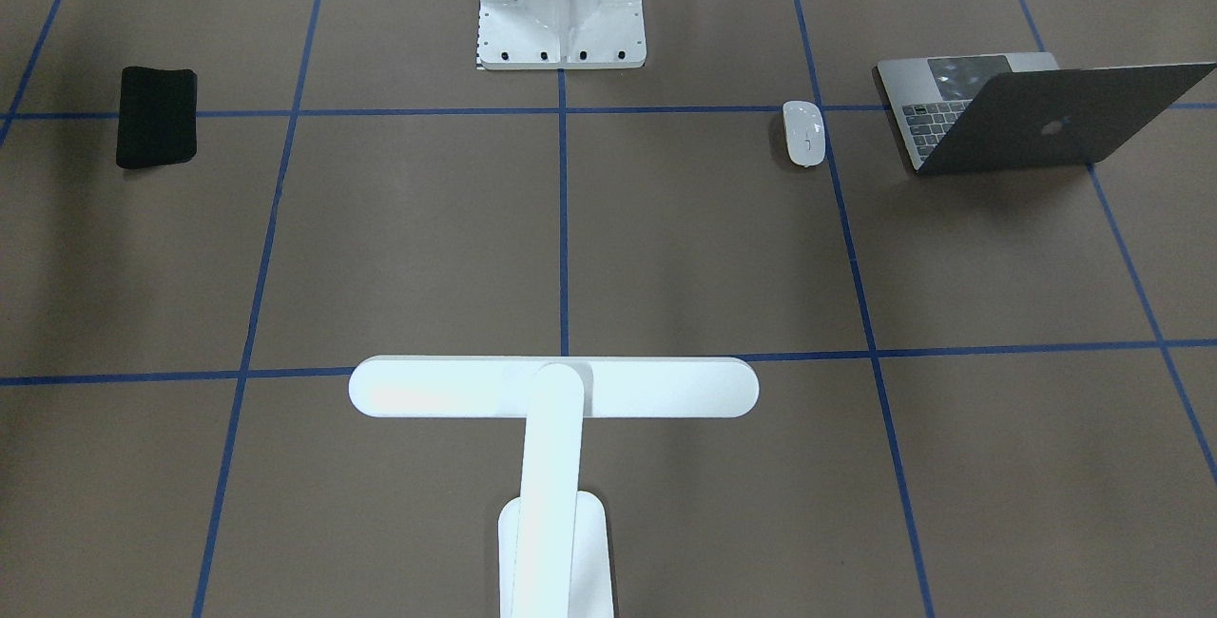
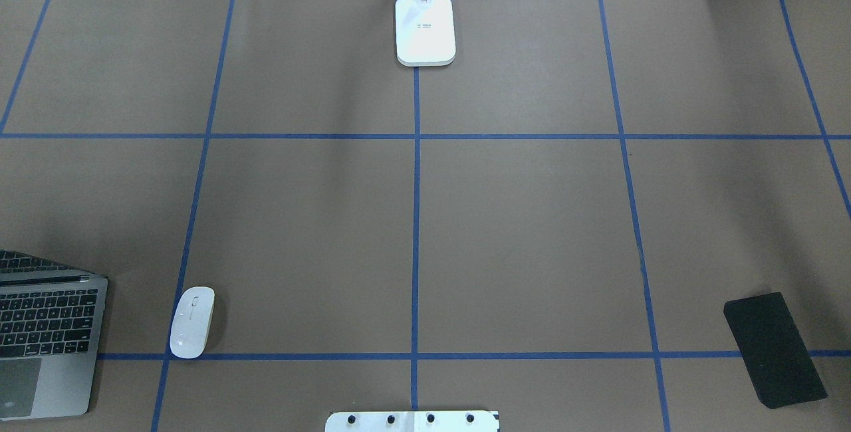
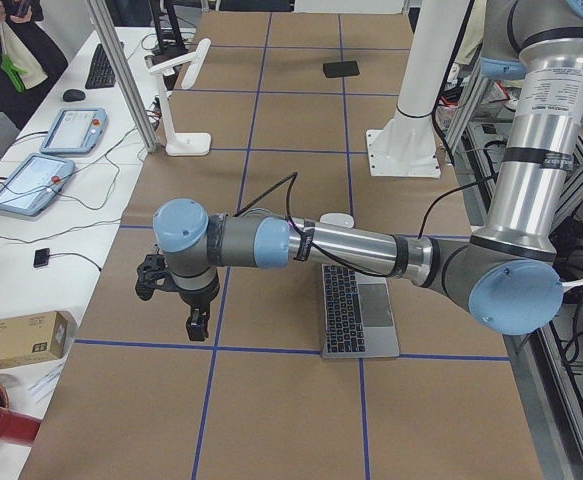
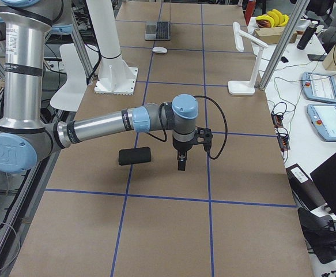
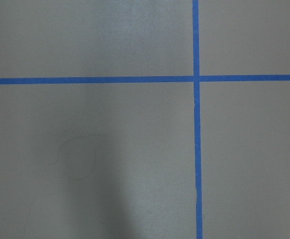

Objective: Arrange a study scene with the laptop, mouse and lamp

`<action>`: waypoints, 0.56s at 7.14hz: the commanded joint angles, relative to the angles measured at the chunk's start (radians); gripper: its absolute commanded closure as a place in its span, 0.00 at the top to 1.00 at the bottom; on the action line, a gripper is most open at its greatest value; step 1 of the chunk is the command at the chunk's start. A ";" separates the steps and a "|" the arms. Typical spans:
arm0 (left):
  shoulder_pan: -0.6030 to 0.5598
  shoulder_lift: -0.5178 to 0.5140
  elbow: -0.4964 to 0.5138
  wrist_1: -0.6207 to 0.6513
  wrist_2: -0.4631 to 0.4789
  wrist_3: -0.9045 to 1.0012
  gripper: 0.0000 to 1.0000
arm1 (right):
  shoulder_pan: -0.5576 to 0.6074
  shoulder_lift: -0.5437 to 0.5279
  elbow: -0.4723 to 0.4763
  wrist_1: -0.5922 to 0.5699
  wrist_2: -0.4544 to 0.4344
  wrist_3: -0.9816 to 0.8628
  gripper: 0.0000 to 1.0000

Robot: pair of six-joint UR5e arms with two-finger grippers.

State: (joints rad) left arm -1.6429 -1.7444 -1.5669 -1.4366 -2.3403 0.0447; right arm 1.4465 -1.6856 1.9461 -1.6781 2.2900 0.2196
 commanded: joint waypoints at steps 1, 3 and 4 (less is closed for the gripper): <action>0.000 0.002 -0.002 0.002 -0.001 0.012 1.00 | 0.000 0.013 -0.009 -0.002 0.002 0.001 1.00; 0.000 0.002 -0.007 0.005 -0.001 0.004 1.00 | -0.008 0.007 -0.013 -0.002 0.006 0.018 1.00; 0.000 0.002 -0.008 0.022 -0.002 0.000 1.00 | -0.008 0.009 -0.024 -0.012 0.002 0.020 1.00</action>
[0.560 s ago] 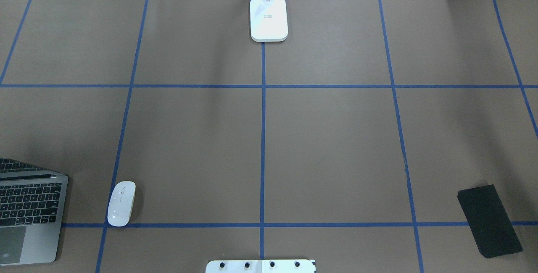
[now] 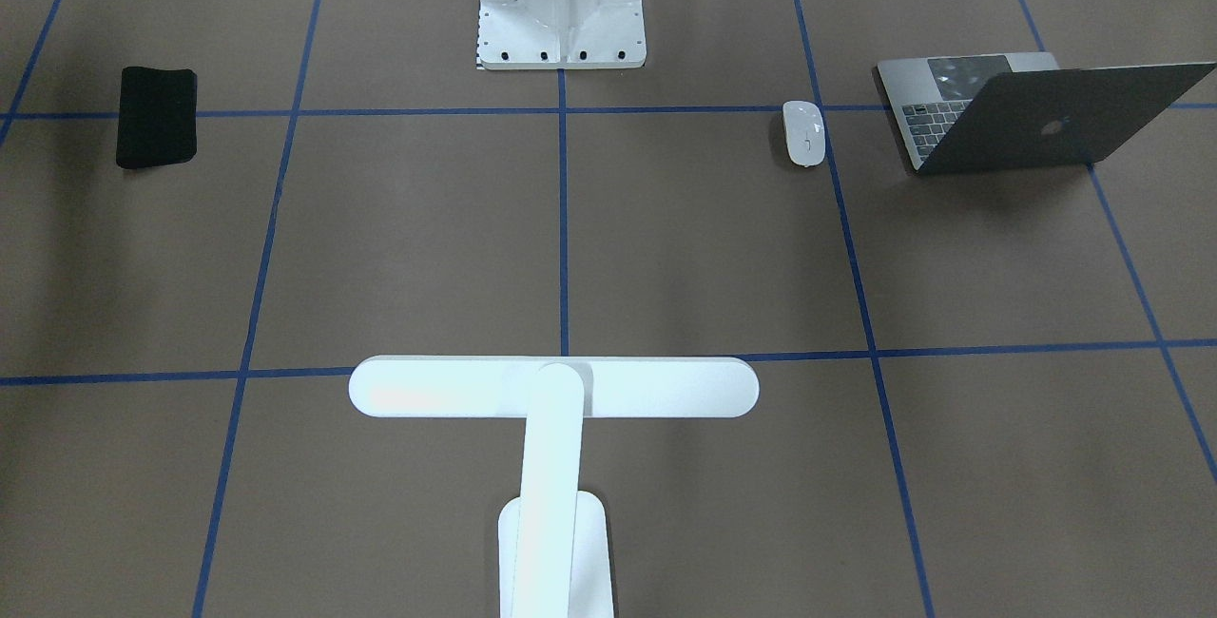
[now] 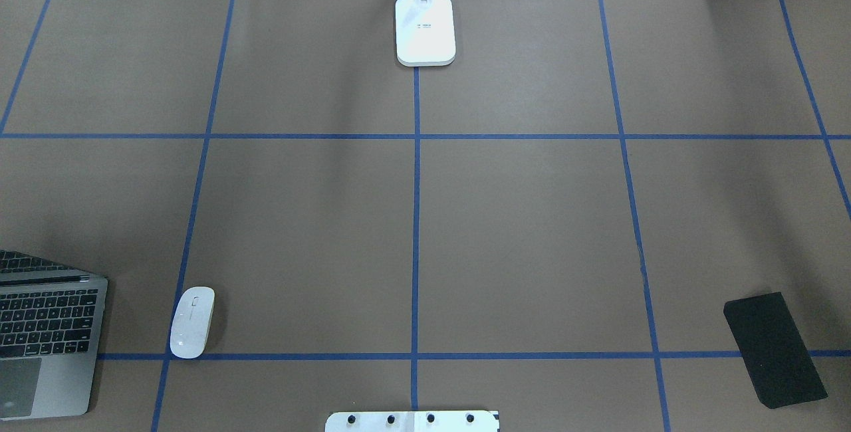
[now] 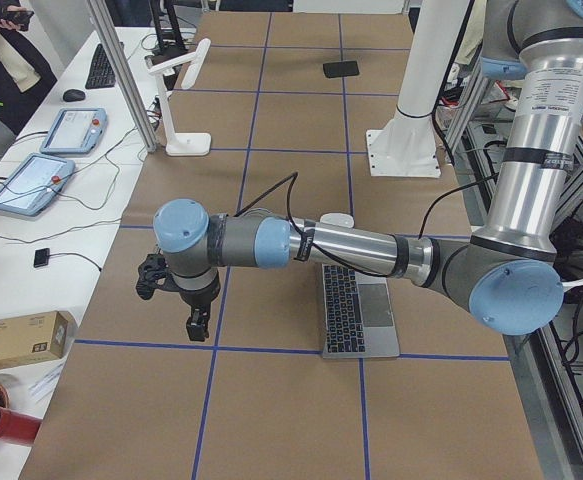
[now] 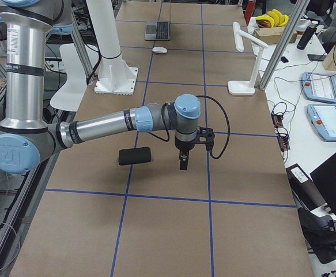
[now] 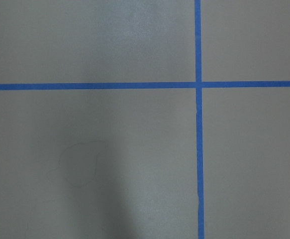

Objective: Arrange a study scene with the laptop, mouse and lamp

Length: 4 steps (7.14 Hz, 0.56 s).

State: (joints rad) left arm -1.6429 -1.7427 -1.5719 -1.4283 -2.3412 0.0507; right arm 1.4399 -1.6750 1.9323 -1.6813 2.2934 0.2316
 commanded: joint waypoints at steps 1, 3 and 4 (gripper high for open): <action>0.000 0.003 -0.005 0.041 -0.001 -0.006 1.00 | -0.001 0.001 -0.048 -0.005 -0.005 0.005 1.00; 0.000 0.084 -0.048 0.034 -0.004 -0.154 1.00 | -0.001 -0.011 -0.045 0.002 -0.003 -0.011 0.99; 0.000 0.138 -0.113 0.038 -0.006 -0.242 1.00 | -0.001 -0.011 -0.033 0.002 0.007 -0.009 0.99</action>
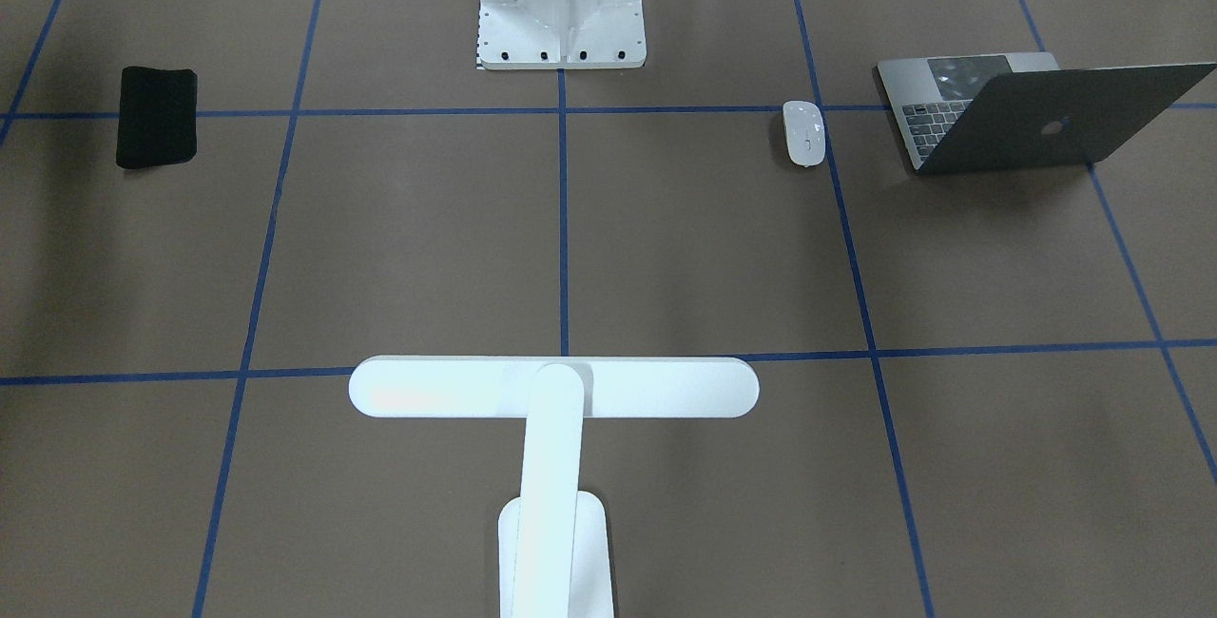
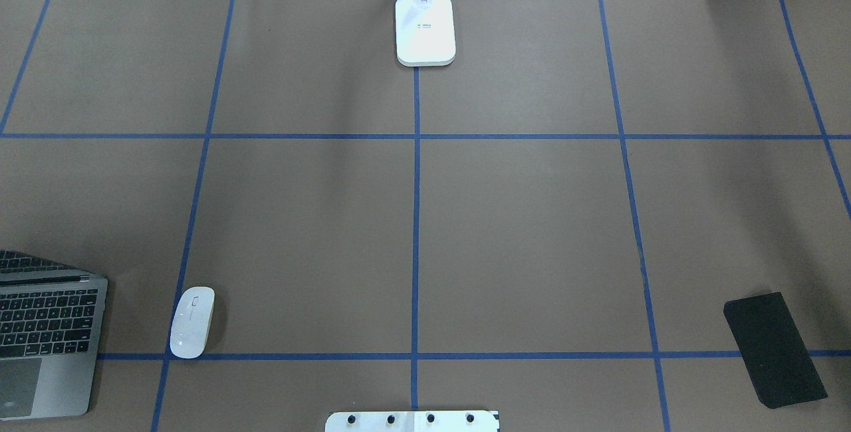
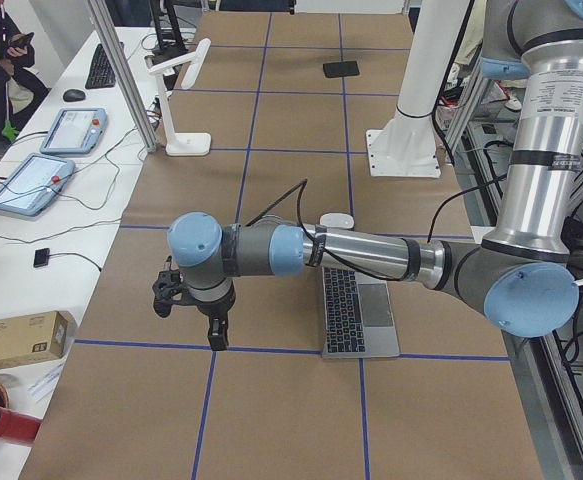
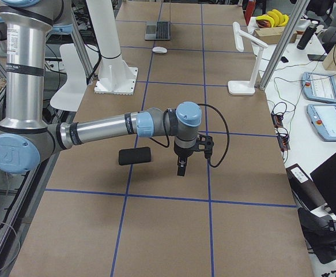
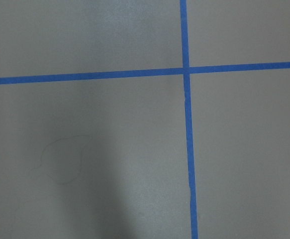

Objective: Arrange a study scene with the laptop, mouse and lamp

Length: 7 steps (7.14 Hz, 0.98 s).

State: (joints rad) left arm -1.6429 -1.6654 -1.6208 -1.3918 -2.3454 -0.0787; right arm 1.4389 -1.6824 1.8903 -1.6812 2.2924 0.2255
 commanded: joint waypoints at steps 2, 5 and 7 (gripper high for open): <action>0.000 0.204 -0.209 -0.003 -0.005 -0.375 1.00 | -0.031 -0.011 0.021 -0.006 0.022 -0.002 0.99; 0.002 0.314 -0.312 -0.004 -0.075 -0.712 1.00 | -0.029 -0.074 0.076 -0.002 0.062 0.008 1.00; 0.014 0.311 -0.333 -0.024 -0.107 -0.968 1.00 | -0.029 -0.105 0.089 0.003 0.064 0.012 0.99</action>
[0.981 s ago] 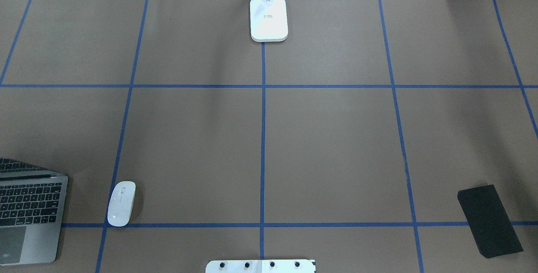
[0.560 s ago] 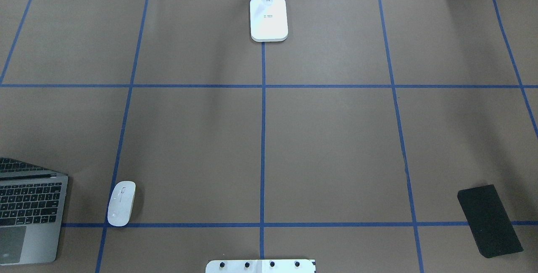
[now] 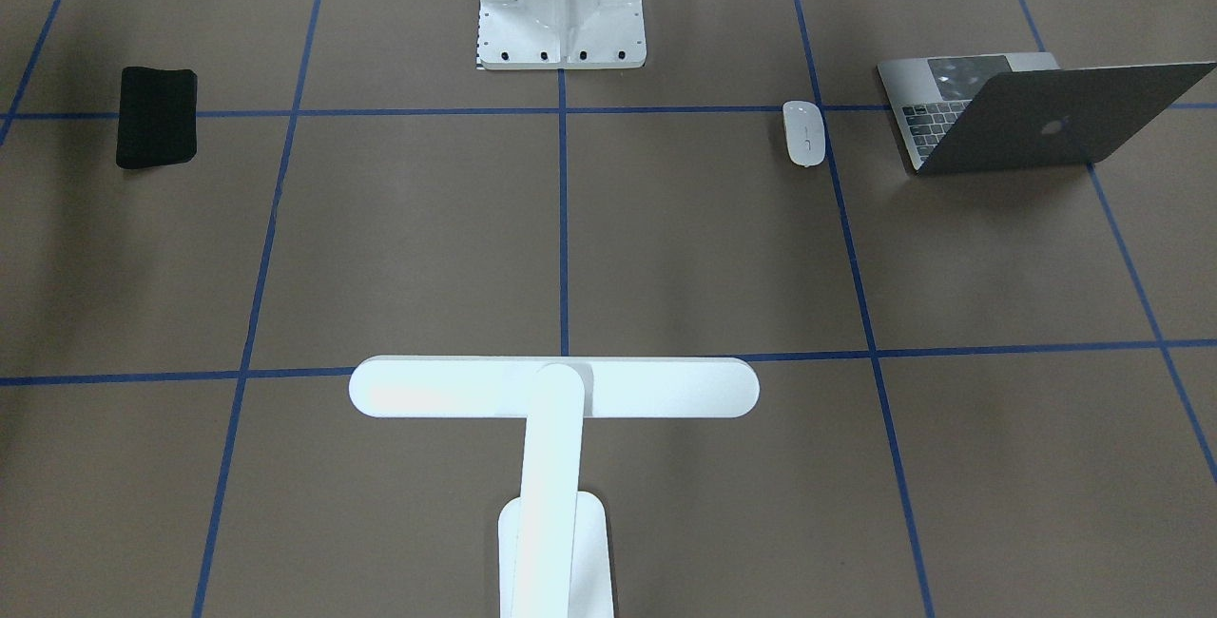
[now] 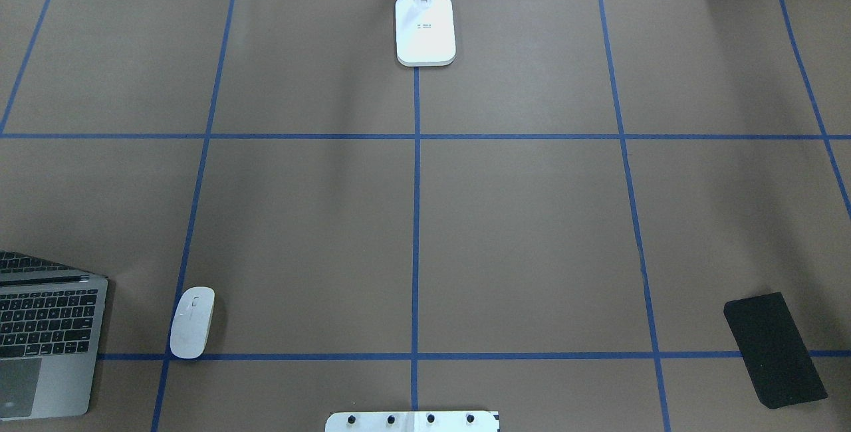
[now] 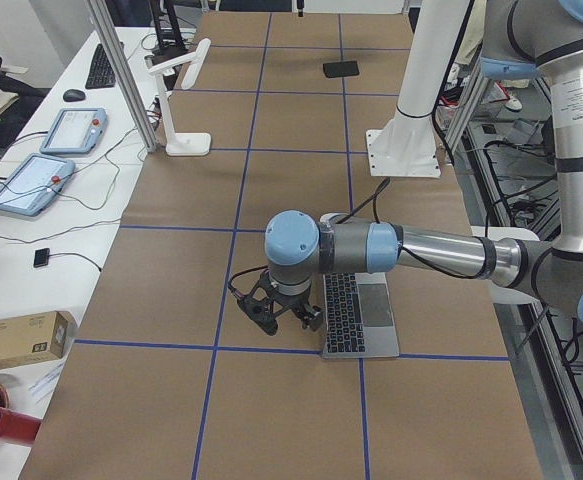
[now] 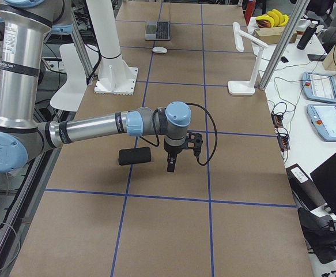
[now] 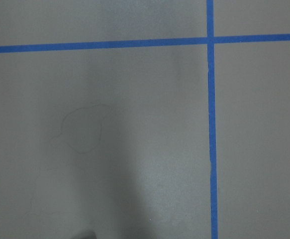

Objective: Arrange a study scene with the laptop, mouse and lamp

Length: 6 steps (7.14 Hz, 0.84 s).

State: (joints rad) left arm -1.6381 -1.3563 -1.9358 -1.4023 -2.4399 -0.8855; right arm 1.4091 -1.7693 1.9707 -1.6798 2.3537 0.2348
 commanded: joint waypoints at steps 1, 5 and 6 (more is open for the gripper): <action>0.076 0.000 -0.034 -0.068 -0.011 -0.316 1.00 | 0.001 -0.031 0.016 0.003 0.001 -0.002 1.00; 0.198 0.015 -0.057 -0.133 -0.008 -0.541 1.00 | 0.001 -0.070 0.028 0.003 0.021 -0.012 1.00; 0.219 0.028 -0.069 -0.132 -0.005 -0.581 1.00 | 0.001 -0.079 0.031 0.020 0.041 -0.009 1.00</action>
State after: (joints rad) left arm -1.4460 -1.3428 -1.9899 -1.5348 -2.4486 -1.4189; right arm 1.4097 -1.8365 1.9992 -1.6729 2.3736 0.2249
